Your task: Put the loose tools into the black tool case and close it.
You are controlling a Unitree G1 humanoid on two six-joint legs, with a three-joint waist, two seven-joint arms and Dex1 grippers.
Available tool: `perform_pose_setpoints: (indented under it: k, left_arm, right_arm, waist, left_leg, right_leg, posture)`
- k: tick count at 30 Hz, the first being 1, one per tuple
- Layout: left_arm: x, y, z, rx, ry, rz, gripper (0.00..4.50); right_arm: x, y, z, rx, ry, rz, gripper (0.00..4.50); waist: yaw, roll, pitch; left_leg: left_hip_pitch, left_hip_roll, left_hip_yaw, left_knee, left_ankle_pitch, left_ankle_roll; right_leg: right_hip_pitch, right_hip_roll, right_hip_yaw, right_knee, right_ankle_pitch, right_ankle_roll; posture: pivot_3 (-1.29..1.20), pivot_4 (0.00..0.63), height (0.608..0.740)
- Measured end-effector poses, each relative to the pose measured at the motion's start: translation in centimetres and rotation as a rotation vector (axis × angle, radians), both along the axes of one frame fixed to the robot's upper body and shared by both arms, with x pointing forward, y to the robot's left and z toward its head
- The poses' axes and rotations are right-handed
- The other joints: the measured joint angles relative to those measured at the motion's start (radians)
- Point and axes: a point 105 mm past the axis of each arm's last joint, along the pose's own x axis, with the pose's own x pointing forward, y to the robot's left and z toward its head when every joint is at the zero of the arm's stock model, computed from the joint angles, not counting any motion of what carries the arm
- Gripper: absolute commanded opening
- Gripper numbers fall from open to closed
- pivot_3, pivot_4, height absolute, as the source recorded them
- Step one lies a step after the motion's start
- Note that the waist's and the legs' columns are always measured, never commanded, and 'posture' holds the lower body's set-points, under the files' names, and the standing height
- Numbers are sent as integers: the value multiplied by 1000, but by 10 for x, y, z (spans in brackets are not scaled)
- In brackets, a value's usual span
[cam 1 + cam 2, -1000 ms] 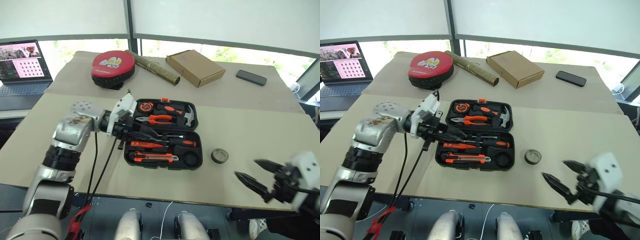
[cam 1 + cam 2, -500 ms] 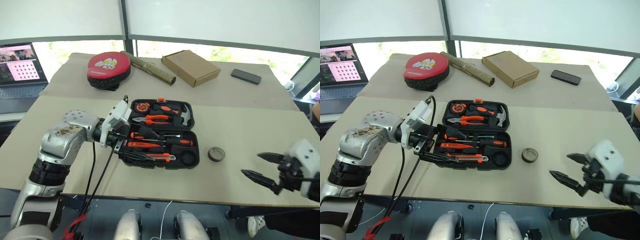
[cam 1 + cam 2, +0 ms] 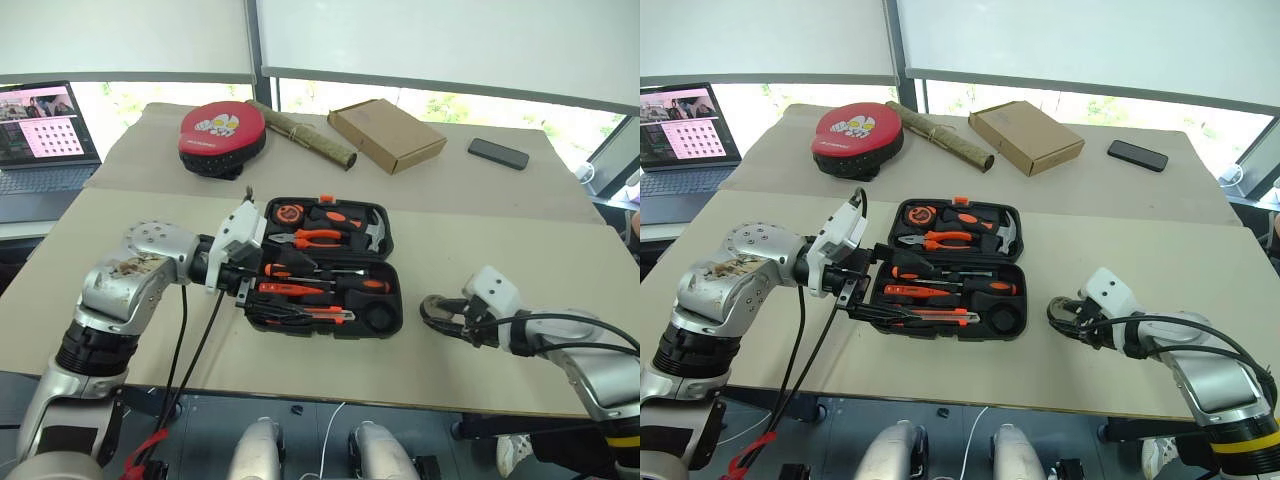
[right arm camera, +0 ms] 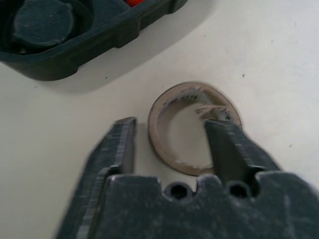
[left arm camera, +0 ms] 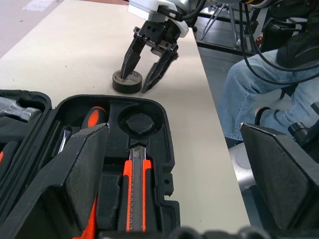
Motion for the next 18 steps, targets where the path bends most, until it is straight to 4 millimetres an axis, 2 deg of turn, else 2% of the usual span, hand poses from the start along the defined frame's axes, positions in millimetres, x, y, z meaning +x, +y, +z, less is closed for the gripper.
perform_pose_setpoints:
  k: [3, 8, 11, 14, 16, 18]
  left_arm:
    - [1, 2, -1, 7, -2, 8, 4500]
    - [2, 2, -1, 6, -11, 4, 4500]
    - [-1, 2, -6, 22, -13, -13, 4500]
    - [-4, 4, -16, 62, -7, -27, 4500]
    - [-7, 3, -20, 76, -10, -43, 4500]
    - [-8, 4, -23, 80, -10, -44, 4500]
  right_arm:
    - [2, 1, -4, -3, -7, 7, 64]
    - [4, 1, -4, -19, -27, 19, 64]
    - [-1, 6, -1, 0, -24, 48, 64]
    - [-11, 31, 20, 67, -43, 154, 64]
    - [-14, 52, 40, 97, -84, 237, 64]
    - [-16, 67, 51, 111, -98, 296, 64]
  waist:
    - [-1, 0, 0]
    - [-1, 0, 0]
    - [-1, 0, 0]
    - [-5, 1, 1]
    - [-9, 1, 1]
    - [-9, 1, 1]
  left_leg:
    - [0, 0, 0, 0, 0, 0]
    - [0, 0, 0, 0, 0, 0]
    - [0, 0, 0, 0, 0, 0]
    - [0, 1, 0, 0, 0, 0]
    - [0, 1, 0, 0, 0, 0]
    - [0, 2, 0, 0, 0, 0]
  right_leg:
    - [0, 0, 0, 0, 0, 0]
    - [1, 0, 0, 0, 0, 0]
    - [0, 0, 0, 0, 0, 0]
    - [-1, 1, 0, 1, 0, 0]
    - [-1, 1, 0, 1, 0, 0]
    - [-1, 1, 0, 1, 0, 0]
  posture:
    - [0, 150, 740]
    - [0, 150, 740]
    - [0, 150, 740]
    - [0, 150, 740]
    - [0, 150, 740]
    - [0, 150, 740]
